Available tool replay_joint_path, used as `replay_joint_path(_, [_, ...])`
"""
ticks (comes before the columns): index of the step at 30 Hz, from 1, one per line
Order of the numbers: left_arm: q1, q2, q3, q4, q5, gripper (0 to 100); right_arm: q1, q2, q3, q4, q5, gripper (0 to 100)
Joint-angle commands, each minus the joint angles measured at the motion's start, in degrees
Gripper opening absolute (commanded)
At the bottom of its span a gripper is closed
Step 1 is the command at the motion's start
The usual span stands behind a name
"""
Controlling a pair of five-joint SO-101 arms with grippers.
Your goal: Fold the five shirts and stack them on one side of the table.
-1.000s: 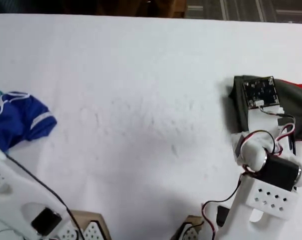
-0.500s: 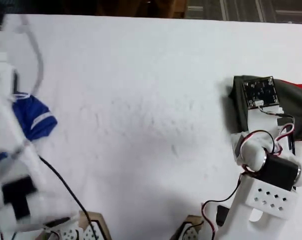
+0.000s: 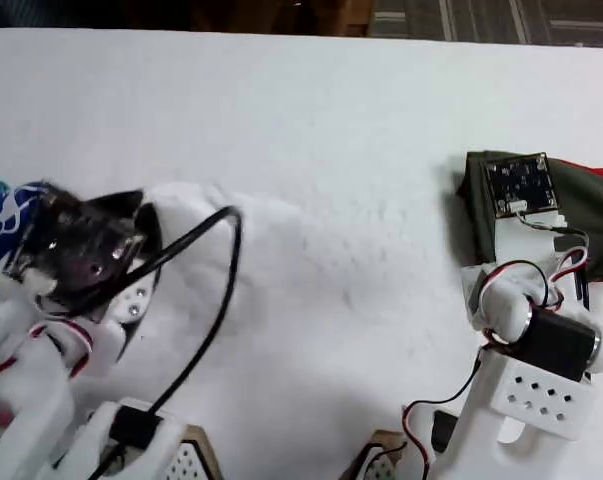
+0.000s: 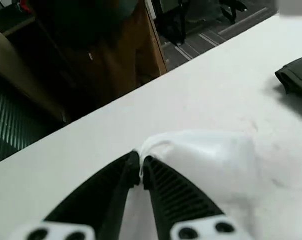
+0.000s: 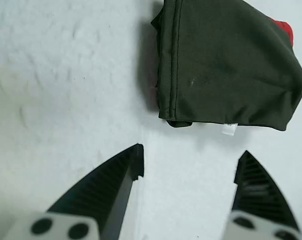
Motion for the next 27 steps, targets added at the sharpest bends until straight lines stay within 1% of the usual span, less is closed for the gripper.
replay_joint_path(1, [0.4, 2.8, 1.6, -2.7, 1.1, 8, 0.1, -0.8, -0.3, 0.3, -0.4, 29.4])
replay_joint_path(3, [-1.2, 5.5, 2.8, -3.1, 3.1, 17, 0.1, -0.8, -0.3, 0.3, -0.4, 29.4])
replay_joint_path(5, [-5.3, 9.1, 3.6, -4.4, 6.9, 23, 0.1, -0.8, -0.3, 0.7, -0.2, 29.4])
replay_joint_path(7, [-9.8, 13.2, 4.5, -6.9, 9.5, 24, 0.0, -0.8, -0.3, 1.5, -0.1, 29.4])
replay_joint_path(11, [-17.6, 21.9, 4.6, -10.8, 9.6, 24, 0.0, -0.8, -0.3, 2.2, -0.1, 29.4])
replay_joint_path(14, [-23.6, 26.5, 4.1, -10.7, 9.6, 23, -1.3, -0.5, -0.3, 2.0, 0.0, 29.4])
replay_joint_path(16, [-27.0, 27.3, 4.0, -7.9, 9.1, 23, -5.1, -0.3, -0.1, 2.2, 0.0, 29.4])
replay_joint_path(17, [-28.6, 27.3, 4.4, -6.4, 7.6, 23, -8.0, -0.3, 0.2, 2.2, 0.1, 29.4])
replay_joint_path(20, [-33.0, 27.3, 5.8, -0.6, -0.7, 23, -18.9, 0.0, 1.3, 1.9, 2.6, 29.4])
replay_joint_path(22, [-36.6, 27.3, 7.5, 2.3, -4.9, 23, -26.9, 1.5, 1.8, 1.9, 3.2, 29.4])
replay_joint_path(27, [-50.4, 27.3, 13.1, 3.3, -10.5, 23, -40.6, 9.8, 1.1, -0.2, 3.1, 29.4])
